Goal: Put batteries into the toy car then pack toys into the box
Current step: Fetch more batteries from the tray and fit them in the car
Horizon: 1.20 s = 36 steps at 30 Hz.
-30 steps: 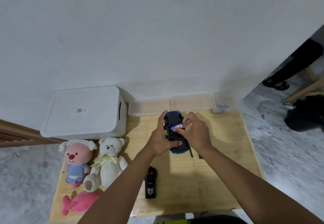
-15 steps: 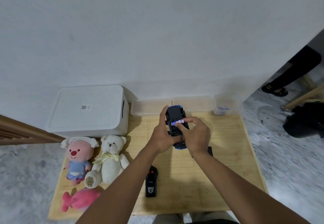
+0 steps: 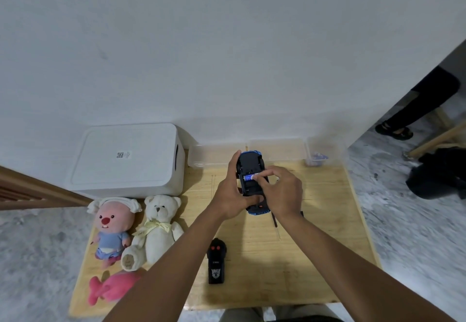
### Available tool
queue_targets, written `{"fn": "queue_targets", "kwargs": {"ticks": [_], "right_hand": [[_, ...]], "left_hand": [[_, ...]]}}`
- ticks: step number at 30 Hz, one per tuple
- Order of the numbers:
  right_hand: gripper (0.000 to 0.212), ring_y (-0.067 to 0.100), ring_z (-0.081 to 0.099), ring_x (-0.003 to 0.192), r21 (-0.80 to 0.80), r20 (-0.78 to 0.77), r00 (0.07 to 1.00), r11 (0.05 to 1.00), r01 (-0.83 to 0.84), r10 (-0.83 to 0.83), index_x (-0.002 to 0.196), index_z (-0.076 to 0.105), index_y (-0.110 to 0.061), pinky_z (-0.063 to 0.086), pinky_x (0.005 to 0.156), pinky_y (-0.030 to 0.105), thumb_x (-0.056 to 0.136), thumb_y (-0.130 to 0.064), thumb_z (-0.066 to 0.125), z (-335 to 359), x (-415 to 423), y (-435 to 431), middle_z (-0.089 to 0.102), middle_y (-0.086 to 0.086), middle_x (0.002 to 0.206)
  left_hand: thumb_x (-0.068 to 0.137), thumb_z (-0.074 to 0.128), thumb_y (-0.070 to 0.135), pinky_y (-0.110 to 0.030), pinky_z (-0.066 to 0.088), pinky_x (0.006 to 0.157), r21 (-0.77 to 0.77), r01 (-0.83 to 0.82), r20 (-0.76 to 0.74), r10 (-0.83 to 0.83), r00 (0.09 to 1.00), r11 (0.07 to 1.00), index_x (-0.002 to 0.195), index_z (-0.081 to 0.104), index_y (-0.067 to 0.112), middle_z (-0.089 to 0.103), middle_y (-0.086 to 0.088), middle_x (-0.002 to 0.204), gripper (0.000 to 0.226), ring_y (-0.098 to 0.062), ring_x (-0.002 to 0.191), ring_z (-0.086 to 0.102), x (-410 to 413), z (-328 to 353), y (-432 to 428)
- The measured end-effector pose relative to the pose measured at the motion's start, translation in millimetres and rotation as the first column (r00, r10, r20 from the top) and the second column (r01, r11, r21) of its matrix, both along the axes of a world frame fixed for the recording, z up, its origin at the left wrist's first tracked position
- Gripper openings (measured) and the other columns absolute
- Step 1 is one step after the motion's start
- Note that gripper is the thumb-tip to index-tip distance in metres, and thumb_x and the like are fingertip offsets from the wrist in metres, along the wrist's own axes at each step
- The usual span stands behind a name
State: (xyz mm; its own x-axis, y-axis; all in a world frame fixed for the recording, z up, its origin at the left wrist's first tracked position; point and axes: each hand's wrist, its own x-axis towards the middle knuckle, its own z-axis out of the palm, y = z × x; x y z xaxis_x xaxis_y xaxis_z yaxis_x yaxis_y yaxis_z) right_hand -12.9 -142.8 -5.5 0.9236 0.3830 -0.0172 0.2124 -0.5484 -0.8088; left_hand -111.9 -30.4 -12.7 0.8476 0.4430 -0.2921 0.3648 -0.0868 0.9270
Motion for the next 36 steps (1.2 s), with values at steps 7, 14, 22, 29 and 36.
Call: {"fn": "queue_targets", "kwargs": {"ticks": [7,14,22,29,36], "right_hand": [[0.013,0.007,0.064,0.081,-0.107,0.066,0.994,0.991,-0.084,0.092,0.086,0.073,-0.032,0.046,0.061,0.022,0.077,-0.034,0.082,6.9,0.2,-4.3,0.071,-0.016,0.091],[0.022,0.008,0.062,0.081,-0.192,0.082,0.989,0.975,-0.109,0.126,0.086,0.070,-0.030,0.048,0.065,0.026,0.075,-0.045,0.083,7.0,0.5,-10.7,0.068,-0.015,0.090],[0.013,0.002,0.063,0.082,-0.042,-0.058,0.950,0.950,-0.311,0.308,0.095,0.067,-0.022,0.050,0.073,0.021,0.086,-0.020,0.076,11.6,20.1,-15.4,0.068,-0.010,0.085],[0.018,0.011,0.072,0.062,0.013,-0.253,0.865,0.896,-0.445,0.433,0.102,0.060,-0.022,0.046,0.061,0.020,0.090,-0.023,0.074,23.9,29.5,-17.2,0.073,-0.003,0.092],[0.014,0.010,0.074,0.069,0.024,-0.267,0.849,0.884,-0.466,0.455,0.088,0.069,-0.023,0.054,0.075,0.033,0.086,-0.034,0.078,31.2,31.6,-11.7,0.074,-0.007,0.093]], "left_hand": [[0.074,0.089,0.011,-0.039,0.060,0.094,0.020,0.026,-0.017,-0.025,1.000,0.999,0.157,0.003,0.053,0.056,0.013,0.136,0.127,-0.002,0.113,0.065,-4.4,-0.6,0.9],[0.076,0.088,0.013,-0.039,0.059,0.096,0.050,0.077,-0.062,-0.074,0.995,0.996,0.157,0.000,0.054,0.057,0.018,0.136,0.126,-0.011,0.109,0.070,-9.3,-2.5,-5.7],[0.074,0.089,0.011,-0.044,0.058,0.098,0.044,0.084,-0.125,-0.078,0.989,0.995,0.159,0.002,0.050,0.051,0.025,0.135,0.127,-0.002,0.122,0.057,-17.6,-7.2,3.9],[0.074,0.089,0.011,-0.039,0.059,0.096,0.021,0.100,-0.143,-0.096,0.985,0.995,0.159,0.002,0.050,0.055,0.017,0.136,0.128,0.013,0.109,0.059,-20.1,-9.5,2.7],[0.075,0.089,0.010,-0.035,0.060,0.092,0.010,0.090,-0.117,-0.089,0.989,0.996,0.159,0.001,0.049,0.058,0.013,0.135,0.128,0.008,0.112,0.061,-18.1,-6.7,0.0]]}}
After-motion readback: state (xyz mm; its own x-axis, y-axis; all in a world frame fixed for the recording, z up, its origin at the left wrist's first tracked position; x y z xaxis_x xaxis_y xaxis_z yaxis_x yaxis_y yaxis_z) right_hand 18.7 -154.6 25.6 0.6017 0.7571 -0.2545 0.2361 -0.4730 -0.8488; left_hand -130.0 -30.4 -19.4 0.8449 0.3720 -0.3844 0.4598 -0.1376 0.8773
